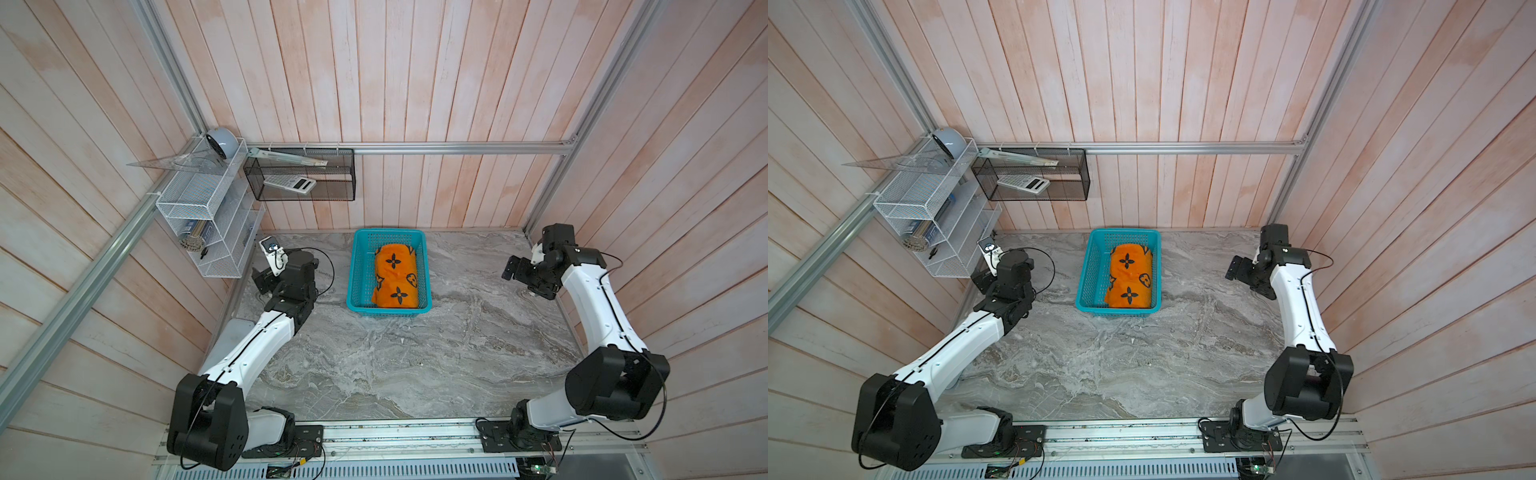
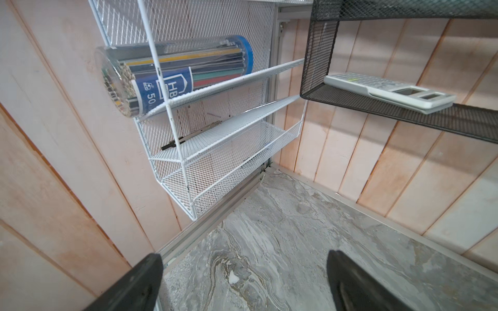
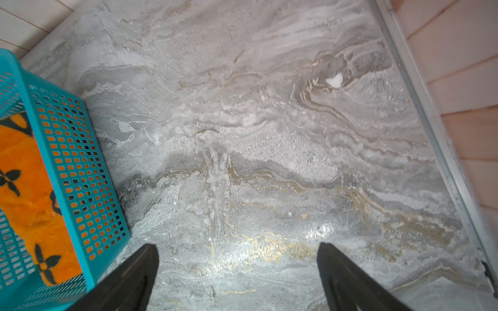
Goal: Roll up the pillowcase
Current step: Reset both arms
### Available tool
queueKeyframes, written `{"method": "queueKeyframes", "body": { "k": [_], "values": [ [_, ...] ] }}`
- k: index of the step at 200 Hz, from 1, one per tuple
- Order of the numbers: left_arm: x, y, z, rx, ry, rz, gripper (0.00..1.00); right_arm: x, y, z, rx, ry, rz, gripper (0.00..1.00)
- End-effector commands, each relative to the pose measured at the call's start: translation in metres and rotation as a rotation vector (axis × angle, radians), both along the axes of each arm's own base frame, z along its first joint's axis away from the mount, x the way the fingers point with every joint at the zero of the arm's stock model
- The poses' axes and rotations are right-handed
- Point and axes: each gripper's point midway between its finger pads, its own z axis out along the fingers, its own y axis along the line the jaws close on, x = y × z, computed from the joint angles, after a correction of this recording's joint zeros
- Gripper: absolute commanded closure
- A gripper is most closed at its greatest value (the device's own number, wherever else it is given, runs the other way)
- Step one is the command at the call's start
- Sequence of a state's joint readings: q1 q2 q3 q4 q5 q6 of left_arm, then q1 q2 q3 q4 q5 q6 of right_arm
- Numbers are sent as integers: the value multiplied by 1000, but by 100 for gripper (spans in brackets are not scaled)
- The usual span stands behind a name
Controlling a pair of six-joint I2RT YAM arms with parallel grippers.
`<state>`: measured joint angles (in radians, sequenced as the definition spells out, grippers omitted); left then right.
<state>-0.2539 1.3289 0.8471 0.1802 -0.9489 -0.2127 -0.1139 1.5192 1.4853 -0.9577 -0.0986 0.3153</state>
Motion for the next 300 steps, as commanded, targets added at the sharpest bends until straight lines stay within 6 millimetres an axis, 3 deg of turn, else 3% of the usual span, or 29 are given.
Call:
{"method": "queueKeyframes", "body": {
  "k": [1, 15, 39, 85, 126, 146, 162, 184, 216, 233, 251, 260, 271, 287, 300],
  "values": [
    [14, -8, 5, 56, -83, -93, 0, 39, 2, 37, -14, -214, 50, 2],
    [19, -8, -3, 39, -105, -153, 0, 68, 19, 52, 25, -444, 153, 2],
    [16, 13, -18, -81, -188, -139, 0, 91, 25, 49, 84, -635, 155, 2],
    [17, 22, -48, -27, -70, -180, 0, 114, 14, 29, 149, -706, 164, 2],
    [12, 49, -79, -94, -35, -163, 0, 122, -19, 5, 173, -694, 104, 2],
    [9, 61, -81, -122, -55, -144, 0, 119, -17, -9, 119, -667, 162, 2],
    [11, 59, -84, -141, -13, -164, 0, 116, -18, -18, 96, -645, 186, 2],
    [1, 48, -104, -181, 95, -217, 0, 112, -21, -24, 90, -629, 188, 2],
    [-18, 39, -130, -186, -10, -268, 0, 96, -24, -48, 56, -582, 178, 2],
    [-16, 31, -129, -153, -58, -312, 0, 85, -24, -59, 52, -585, 157, 2],
    [-16, 18, -145, -132, -39, -367, 0, 72, -19, -74, 84, -560, 141, 2],
    [-14, 19, -137, -106, -102, -362, 0, 64, -16, -83, 89, -534, 147, 2],
    [-14, 19, -141, -131, -41, -357, 0, 55, -10, -95, 51, -550, 201, 2],
    [-8, 16, -141, -119, -56, -373, 0, 44, -22, -114, 22, -599, 102, 2],
    [-8, 11, -143, -132, -28, -403, 0, 39, -19, -110, 9, -693, 117, 2]
  ]
}}
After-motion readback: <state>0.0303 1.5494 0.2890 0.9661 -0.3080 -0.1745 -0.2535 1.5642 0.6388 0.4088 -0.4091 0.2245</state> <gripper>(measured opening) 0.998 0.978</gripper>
